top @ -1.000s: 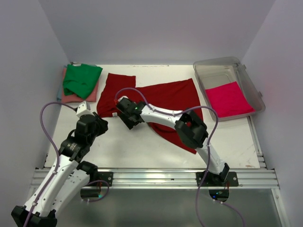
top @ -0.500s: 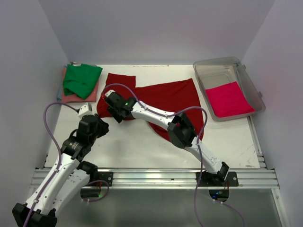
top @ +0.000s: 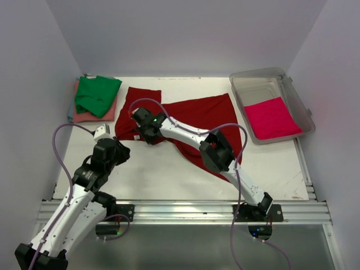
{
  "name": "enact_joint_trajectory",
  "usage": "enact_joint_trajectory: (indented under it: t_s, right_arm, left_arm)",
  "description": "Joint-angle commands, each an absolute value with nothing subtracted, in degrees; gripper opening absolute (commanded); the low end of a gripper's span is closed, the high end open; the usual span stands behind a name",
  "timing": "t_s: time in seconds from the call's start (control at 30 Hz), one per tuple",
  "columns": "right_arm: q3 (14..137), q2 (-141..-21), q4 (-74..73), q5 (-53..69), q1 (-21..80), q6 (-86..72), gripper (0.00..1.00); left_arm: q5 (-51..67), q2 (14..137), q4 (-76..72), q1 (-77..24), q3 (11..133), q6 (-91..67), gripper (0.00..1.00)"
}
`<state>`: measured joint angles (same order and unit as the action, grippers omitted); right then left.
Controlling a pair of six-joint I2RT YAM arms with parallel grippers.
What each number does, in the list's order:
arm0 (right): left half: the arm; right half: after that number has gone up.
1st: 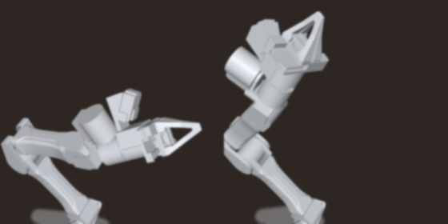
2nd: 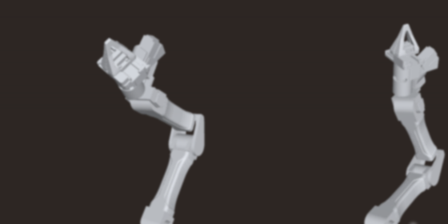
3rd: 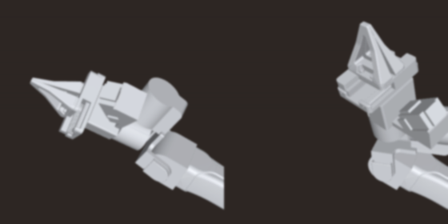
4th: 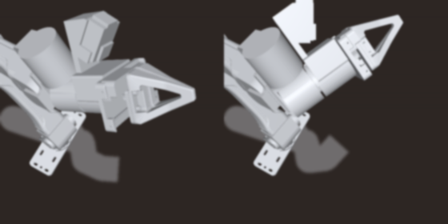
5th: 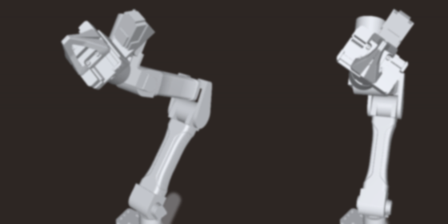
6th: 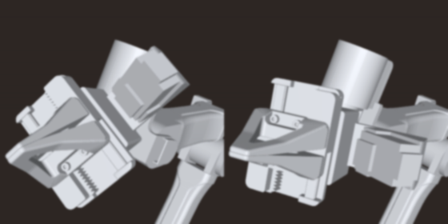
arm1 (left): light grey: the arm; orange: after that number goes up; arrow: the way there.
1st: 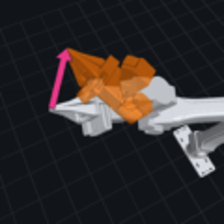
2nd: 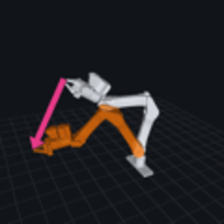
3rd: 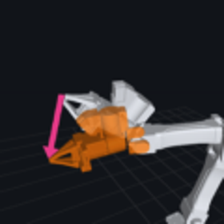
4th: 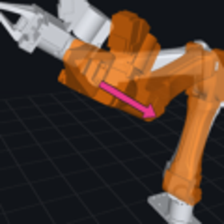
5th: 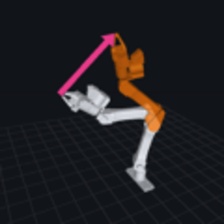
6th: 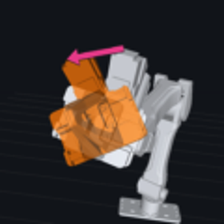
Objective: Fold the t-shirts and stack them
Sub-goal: Flatten the tshirt out
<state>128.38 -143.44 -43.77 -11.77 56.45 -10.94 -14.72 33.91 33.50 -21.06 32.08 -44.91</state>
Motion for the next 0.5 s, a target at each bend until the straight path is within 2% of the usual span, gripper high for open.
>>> enact_joint_trajectory:
  t_s: [0.0, 0.03, 0.2, 0.37, 0.47]
  right_arm:
    - [125.01, -135.37, -36.17, 5.65, 50.64, -15.45, 0.00]
    - [122.81, -133.44, -32.99, 13.37, 48.54, -16.43, 0.00]
    - [112.17, -121.74, -8.78, 31.61, 40.53, -30.35, 0.00]
    - [113.38, -123.74, 6.65, 41.20, 31.12, -46.55, 0.00]
    - [116.88, -129.27, 12.56, 43.93, 27.96, -56.83, 0.00]
  left_arm:
    - [-12.14, 35.68, 30.94, -21.27, 30.50, -44.30, 0.24]
    - [-11.43, 36.12, 30.50, -21.27, 30.24, -44.12, 0.24]
    - [-7.22, 40.16, 26.64, -21.27, 28.31, -43.33, 0.24]
    - [-2.99, 44.73, 17.68, -21.27, 25.14, -41.92, 0.24]
    - [-2.20, 51.12, 12.85, -21.27, 25.05, -42.01, 0.24]
